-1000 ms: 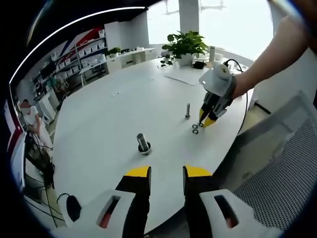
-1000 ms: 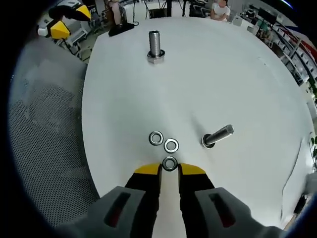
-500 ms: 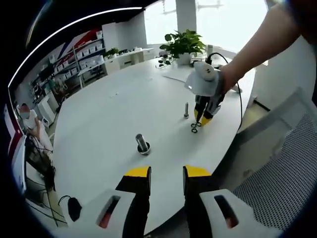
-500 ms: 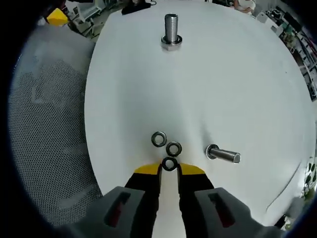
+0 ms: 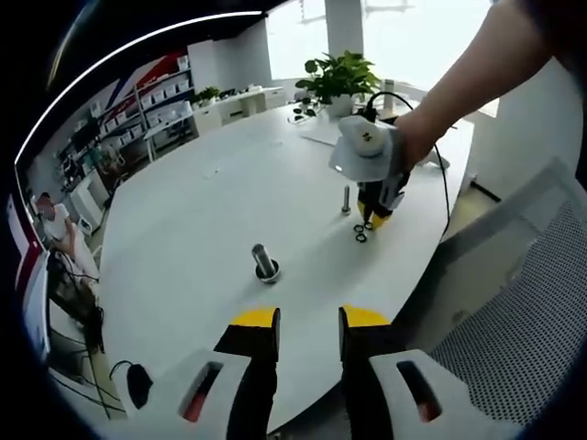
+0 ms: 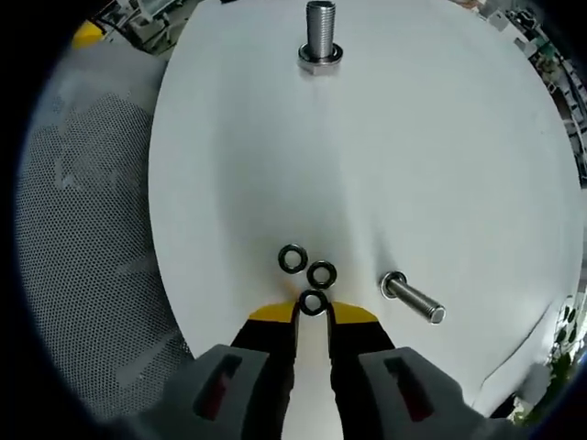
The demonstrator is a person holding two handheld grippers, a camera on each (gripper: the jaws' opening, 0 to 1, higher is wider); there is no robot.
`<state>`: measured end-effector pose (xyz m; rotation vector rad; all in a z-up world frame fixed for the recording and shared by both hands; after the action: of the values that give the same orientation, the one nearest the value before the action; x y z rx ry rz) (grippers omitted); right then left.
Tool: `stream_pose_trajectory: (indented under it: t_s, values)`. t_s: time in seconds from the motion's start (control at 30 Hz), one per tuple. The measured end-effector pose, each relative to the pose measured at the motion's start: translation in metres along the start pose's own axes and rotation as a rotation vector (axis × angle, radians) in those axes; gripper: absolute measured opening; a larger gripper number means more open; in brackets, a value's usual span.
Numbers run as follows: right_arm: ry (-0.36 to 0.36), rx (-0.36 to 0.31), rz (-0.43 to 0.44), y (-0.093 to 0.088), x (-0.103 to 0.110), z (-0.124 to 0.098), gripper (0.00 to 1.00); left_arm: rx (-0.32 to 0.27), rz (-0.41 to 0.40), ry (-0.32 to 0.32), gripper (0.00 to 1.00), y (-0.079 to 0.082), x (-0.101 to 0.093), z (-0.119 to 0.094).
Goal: Place the washer onto the threaded stud by aligning its center hole with the stud, sliding it down to the base, and recovering from edge contact or off-axis alignment until the washer reaches the visible bottom stop.
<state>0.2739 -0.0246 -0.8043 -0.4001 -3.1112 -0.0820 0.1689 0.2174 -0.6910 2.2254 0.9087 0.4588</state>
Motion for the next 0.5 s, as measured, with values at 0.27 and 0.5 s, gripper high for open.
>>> stream_pose_trajectory:
  t_s: [0.27, 0.5]
  values:
    - [-0.056, -0.121, 0.014, -0.008, 0.005, 0.000, 0.14, 0.001, -0.008, 0.002, 0.24, 0.000, 0.001, 0.000]
    - [-0.041, -0.154, 0.105, -0.009, 0.012, 0.000, 0.03, 0.008, 0.001, -0.003, 0.24, -0.001, 0.000, 0.001]
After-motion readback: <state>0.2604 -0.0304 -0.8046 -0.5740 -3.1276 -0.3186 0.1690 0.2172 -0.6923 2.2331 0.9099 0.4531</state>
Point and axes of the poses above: the point that each gripper's makers call its tool centre point, and the gripper's own axes: z roughly forward along the fingers, x roughly to its left, y roughly out of its top, the point moved 7 cm from there along -z, roughly backward along the fingers
